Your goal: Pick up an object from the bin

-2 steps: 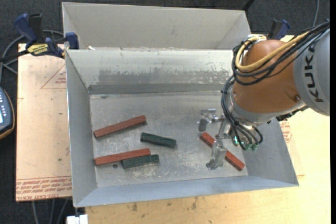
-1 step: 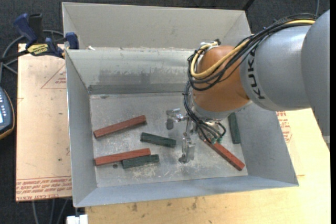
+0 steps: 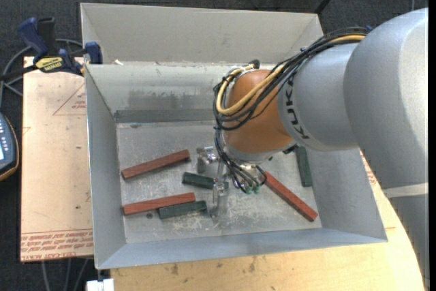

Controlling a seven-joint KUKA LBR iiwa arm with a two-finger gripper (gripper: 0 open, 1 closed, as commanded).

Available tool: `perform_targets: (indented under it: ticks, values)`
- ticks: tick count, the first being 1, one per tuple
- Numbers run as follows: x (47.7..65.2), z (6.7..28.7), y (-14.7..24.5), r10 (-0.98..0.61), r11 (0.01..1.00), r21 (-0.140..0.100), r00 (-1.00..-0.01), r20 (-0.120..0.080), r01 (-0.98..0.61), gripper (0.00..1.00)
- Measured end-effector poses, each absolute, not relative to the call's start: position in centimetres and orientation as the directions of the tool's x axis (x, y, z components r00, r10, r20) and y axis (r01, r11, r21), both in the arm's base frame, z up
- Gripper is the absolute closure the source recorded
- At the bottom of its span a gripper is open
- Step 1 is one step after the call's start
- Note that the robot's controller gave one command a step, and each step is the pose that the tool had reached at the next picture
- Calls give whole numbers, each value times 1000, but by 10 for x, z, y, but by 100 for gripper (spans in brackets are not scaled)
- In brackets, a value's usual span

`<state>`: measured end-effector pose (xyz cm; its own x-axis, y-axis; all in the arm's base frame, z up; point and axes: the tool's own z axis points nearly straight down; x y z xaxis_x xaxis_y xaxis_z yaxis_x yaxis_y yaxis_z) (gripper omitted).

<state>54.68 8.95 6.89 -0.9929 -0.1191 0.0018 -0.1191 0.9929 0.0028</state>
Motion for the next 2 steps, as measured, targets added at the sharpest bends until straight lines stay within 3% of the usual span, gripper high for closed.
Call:
perform_targets:
  ticks: [1, 2]
  values:
    - [548, 71, 88, -116, 993, 2, -993, -2, -116, 100]
    - [556, 200, 70, -314, 949, -1, -949, -10, -314, 100]
